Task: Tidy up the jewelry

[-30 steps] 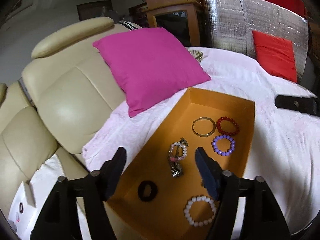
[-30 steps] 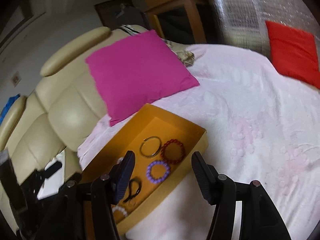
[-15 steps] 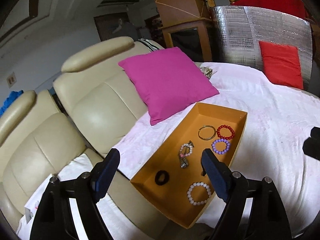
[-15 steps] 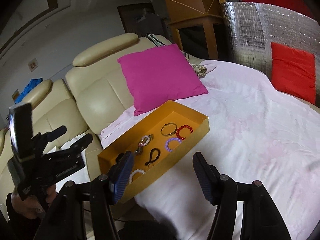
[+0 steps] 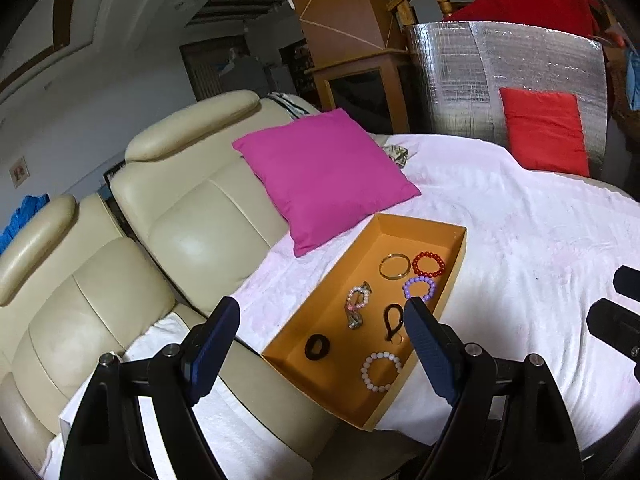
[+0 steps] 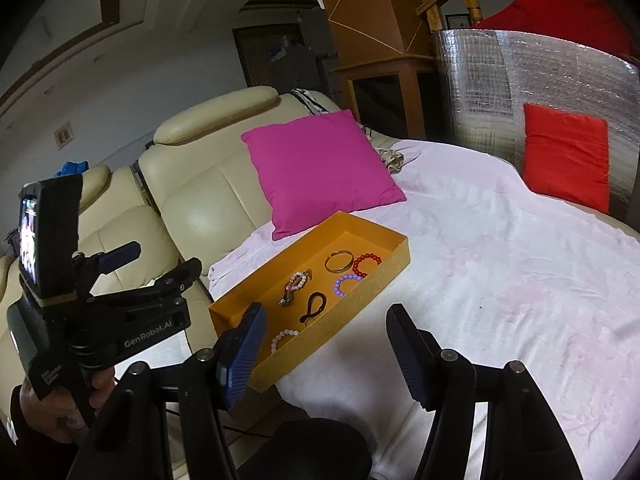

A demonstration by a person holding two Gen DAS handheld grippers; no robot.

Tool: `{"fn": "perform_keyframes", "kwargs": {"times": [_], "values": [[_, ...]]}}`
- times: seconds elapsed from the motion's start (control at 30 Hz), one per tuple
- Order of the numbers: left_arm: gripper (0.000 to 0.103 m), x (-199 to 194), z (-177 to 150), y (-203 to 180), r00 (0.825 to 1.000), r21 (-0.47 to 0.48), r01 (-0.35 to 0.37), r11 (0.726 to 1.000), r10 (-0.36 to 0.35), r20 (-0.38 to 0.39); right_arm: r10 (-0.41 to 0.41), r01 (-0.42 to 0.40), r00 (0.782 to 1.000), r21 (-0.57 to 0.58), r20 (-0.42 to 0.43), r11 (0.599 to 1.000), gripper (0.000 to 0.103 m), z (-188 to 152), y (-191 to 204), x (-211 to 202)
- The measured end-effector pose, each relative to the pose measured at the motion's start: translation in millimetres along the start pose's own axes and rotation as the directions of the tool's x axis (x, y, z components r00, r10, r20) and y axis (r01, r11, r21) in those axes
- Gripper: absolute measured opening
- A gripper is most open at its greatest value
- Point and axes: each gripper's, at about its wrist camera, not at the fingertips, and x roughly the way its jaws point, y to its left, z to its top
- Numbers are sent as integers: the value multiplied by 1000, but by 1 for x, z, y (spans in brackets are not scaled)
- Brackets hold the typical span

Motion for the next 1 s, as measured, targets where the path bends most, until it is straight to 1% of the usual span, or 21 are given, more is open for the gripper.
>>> {"fn": "perform_keyframes", "kwargs": {"times": [0.1,0.37,0.53,0.67,0.77,0.83,1.0], "values": [[84,-8,0,2,1000,2,-6,1000,6,16,-7,7,1000,4,3,1000,67,-1,3,-6],[84,-23,1,10,1000,-6,-5,1000,5,29,-16,16,1000,-9,9,1000,70,-8,16,-21],[84,-27,-2,19,1000,-18,-8,1000,9,30,-18,18,1000,-2,-7,1000,70,-15,21,-19],[84,-31,-7,30,999,-41,-12,999,14,34,-34,34,999,14,-17,999,70,-18,25,-14],[84,-32,-9,39,999,-60,-42,997,44,32,-61,61,998,19,-15,998,70,-17,30,-12],[84,-32,-12,46,998,-73,-47,996,50,28,-73,73,997,27,-17,997,70,-15,34,-10],[84,-33,-15,61,998,-113,-51,992,55,31,-68,69,998,34,-16,997,70,-10,44,-7]]}}
